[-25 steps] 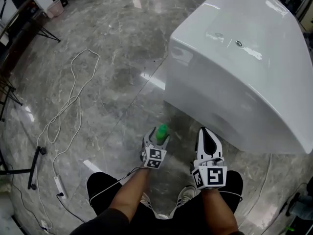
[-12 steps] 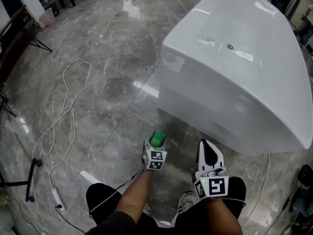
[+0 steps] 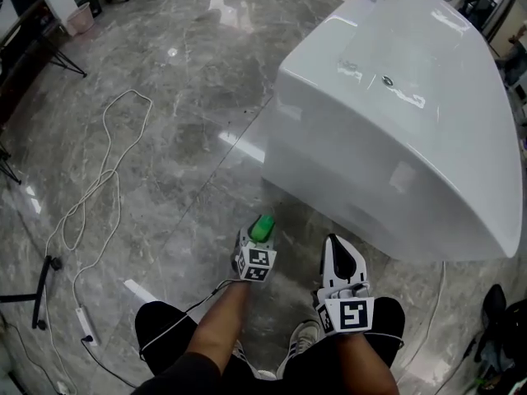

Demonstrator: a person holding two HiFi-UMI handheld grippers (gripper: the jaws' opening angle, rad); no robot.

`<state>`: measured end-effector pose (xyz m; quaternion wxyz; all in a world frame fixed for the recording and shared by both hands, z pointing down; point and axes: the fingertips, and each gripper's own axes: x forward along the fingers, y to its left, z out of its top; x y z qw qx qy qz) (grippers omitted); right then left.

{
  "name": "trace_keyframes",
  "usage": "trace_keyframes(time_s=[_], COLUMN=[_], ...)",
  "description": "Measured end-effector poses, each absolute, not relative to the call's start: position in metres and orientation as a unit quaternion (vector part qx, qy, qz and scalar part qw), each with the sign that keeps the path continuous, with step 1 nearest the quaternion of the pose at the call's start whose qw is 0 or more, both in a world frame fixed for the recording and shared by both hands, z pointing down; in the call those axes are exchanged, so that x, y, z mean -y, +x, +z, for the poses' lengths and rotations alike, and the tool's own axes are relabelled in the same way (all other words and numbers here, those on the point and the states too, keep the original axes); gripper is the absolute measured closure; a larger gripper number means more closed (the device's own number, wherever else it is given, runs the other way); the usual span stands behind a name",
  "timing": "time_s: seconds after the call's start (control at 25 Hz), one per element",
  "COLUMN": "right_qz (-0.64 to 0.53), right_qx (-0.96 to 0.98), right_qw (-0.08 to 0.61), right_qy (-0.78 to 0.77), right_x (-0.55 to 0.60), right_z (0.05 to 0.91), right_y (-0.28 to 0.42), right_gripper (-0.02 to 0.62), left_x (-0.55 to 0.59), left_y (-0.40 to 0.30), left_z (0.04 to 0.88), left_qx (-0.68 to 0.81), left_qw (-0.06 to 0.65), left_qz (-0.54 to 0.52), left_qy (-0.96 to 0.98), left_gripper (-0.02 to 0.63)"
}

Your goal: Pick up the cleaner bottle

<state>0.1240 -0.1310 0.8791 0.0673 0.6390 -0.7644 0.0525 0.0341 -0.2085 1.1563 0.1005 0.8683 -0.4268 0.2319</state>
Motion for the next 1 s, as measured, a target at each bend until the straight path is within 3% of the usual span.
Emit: trace_keyframes(time_s=[0.36, 0.52, 1.0], right_qz=[0.077, 0.032, -0.017], right_qx=[0.760, 0.769, 0.765], right_qw=[0.042, 0.076, 0.094], right_qy=[0.644, 0.634, 0.637], right_x=[0.142, 0.144, 0.132], right_z=[0.866, 0.829, 0.553], right_y=[0.117, 0.104, 0.120], right_gripper=[0.579, 0.578, 0.580], left_x=[0.214, 0.204, 0.178], left_y=[0.034, 0.036, 0.048], left_z=[1.076, 1.016, 0.721], left_qx=[0.440, 0.430, 0.427], left_qw=[0.097, 0.093, 0.101], left_qz=[0.185, 0.179, 0.146], left_qy=[0.873, 0.880, 0.887], left_gripper=[0.422, 0.422, 0.422])
